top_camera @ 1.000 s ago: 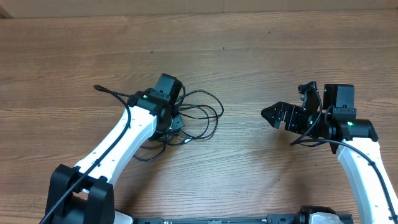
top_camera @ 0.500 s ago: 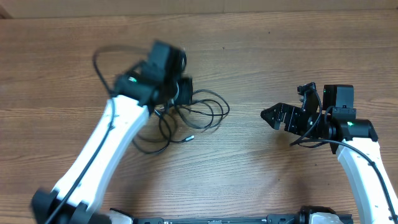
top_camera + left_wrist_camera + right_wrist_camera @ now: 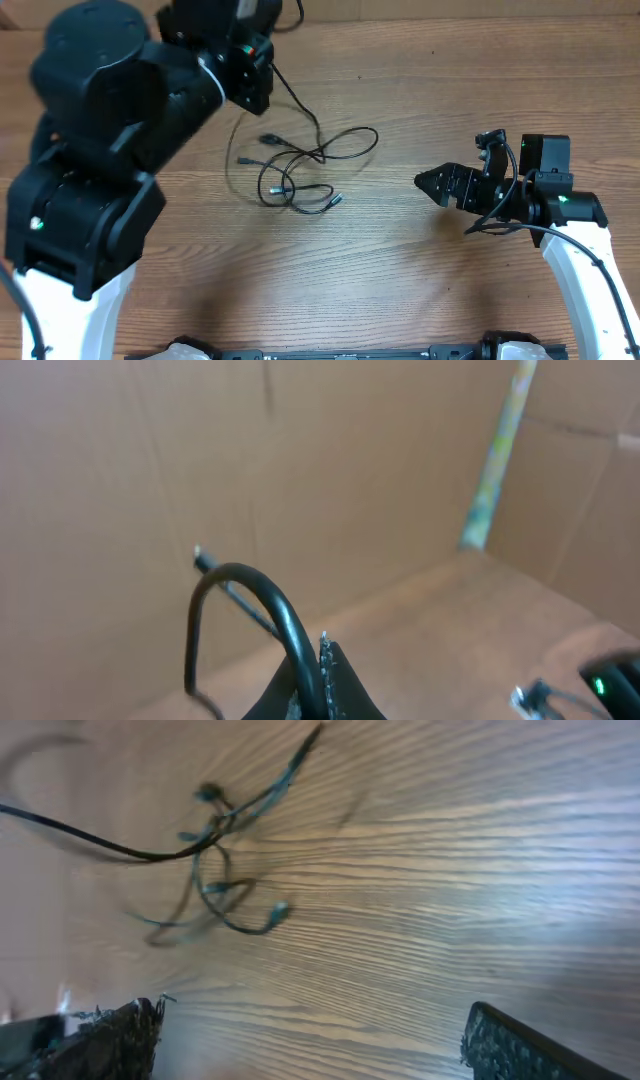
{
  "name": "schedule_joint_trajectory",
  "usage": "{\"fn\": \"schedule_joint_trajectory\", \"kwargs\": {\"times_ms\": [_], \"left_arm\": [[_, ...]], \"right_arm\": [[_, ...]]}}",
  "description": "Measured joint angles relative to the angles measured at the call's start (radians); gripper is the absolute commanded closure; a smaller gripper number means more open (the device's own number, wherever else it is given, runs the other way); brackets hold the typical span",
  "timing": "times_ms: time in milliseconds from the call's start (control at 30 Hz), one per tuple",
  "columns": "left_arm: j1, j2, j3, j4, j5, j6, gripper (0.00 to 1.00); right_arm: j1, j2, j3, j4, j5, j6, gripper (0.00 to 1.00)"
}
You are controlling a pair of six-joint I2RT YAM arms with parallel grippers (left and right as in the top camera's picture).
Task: Untangle cables
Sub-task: 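Lift the left gripper up and away from the loosened cable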
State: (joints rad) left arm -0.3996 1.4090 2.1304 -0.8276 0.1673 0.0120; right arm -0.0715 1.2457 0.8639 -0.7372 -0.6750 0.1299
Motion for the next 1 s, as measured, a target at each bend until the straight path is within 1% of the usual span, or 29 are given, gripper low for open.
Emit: {"fn": "schedule_joint_trajectory", "kwargs": {"times_ms": [200, 433, 467, 600, 700, 867, 967, 1000], "left_arm": [[0.0, -0.001, 0.092, 0.172, -0.007, 0.022, 0.96], [0.0, -0.023, 0.109, 0.38, -0.007, 0.031, 0.96], [0.0, -0.024, 0.11, 0.453, -0.007, 0.034, 0.96], [0.0, -0.029, 0.116, 0.62, -0.007, 0.039, 0.96], [0.0, -0.038, 0.117, 0.634, -0.007, 0.04, 0.96], [0.0, -0.035, 0.122, 0.499, -0.007, 0.044, 0.96], [0.0, -0.016, 0.122, 0.437, -0.007, 0.043, 0.96], [0.0, -0.009, 0.122, 0.415, -0.006, 0.043, 0.96]], "right_arm": [[0.0, -0.002, 0.0, 0.023, -0.074, 0.0, 0.05], [0.0, -0.013, 0.0, 0.063, -0.119, 0.0, 0.05], [0.0, -0.013, 0.0, 0.082, -0.136, 0.0, 0.05], [0.0, -0.013, 0.0, 0.148, -0.209, 0.0, 0.05], [0.0, -0.014, 0.0, 0.153, -0.233, 0.001, 0.05], [0.0, -0.014, 0.0, 0.164, -0.247, 0.001, 0.04], [0.0, -0.014, 0.0, 0.256, -0.313, 0.0, 0.04], [-0.001, -0.013, -0.005, 0.357, -0.371, -0.007, 0.04]]}}
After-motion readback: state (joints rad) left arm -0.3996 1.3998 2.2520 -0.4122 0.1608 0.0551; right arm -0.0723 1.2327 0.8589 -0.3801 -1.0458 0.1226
